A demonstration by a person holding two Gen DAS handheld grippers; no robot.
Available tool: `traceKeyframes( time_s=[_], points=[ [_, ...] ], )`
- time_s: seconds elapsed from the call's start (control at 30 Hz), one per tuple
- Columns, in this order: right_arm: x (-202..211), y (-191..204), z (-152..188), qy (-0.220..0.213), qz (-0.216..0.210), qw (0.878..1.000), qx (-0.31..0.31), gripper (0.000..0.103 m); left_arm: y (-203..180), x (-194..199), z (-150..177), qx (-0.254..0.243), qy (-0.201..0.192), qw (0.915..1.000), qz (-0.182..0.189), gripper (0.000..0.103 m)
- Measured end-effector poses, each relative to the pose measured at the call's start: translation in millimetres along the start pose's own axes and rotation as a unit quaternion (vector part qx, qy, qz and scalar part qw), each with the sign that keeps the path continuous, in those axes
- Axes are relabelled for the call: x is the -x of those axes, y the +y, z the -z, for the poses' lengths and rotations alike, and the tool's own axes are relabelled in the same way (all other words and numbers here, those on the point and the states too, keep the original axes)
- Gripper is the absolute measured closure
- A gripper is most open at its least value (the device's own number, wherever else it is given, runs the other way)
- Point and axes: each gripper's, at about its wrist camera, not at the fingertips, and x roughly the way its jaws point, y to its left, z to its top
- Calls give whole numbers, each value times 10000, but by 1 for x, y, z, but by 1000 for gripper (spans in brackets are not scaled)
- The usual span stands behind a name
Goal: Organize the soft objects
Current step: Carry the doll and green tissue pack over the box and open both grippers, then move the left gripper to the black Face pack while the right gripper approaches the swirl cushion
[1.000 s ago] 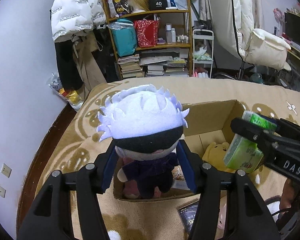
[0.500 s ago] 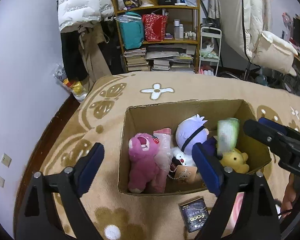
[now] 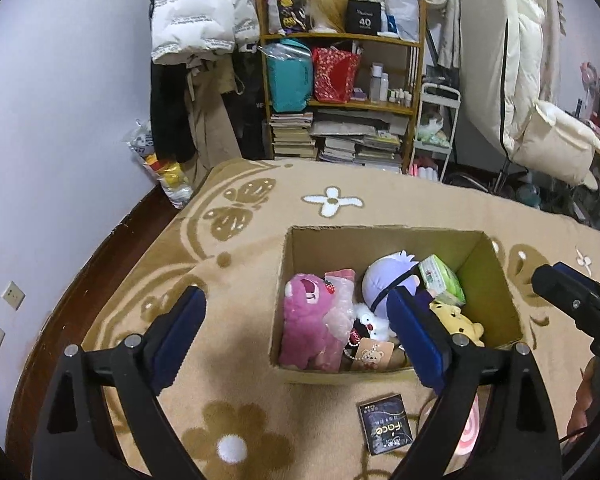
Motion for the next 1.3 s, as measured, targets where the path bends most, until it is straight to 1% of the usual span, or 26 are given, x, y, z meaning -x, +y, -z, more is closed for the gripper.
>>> traceKeyframes(
  time_s=[0.13,0.23,0.37,0.47,0.7,0.83,1.03,1.3],
  points=[
    [18,6,-1,-103,35,9999,89,2,6,25,-1,153,-161,9997,-74,12],
    [35,11,-2,-211,39,9997,141,2,10,44,-3,174,-256,9995,-112,12],
    [56,16,-4,-324,39,9994,134,2,14,66,-3,144,-287,9993,-183,12],
    [66,17,-4,-349,30,9993,99,2,14,78,4,34,-259,9993,-266,12],
    [84,21,2,-328,60,9994,125,2,15,92,18,15,-78,9998,-185,12],
    [93,21,10,-305,54,9995,97,2,13,92,25,-51,20,9999,-156,12],
    [90,19,21,-82,20,10000,40,2,6,83,32,-158,299,9994,34,12],
    [64,12,41,596,32,9981,-120,2,-9,62,46,-440,674,9966,181,12]
  ],
)
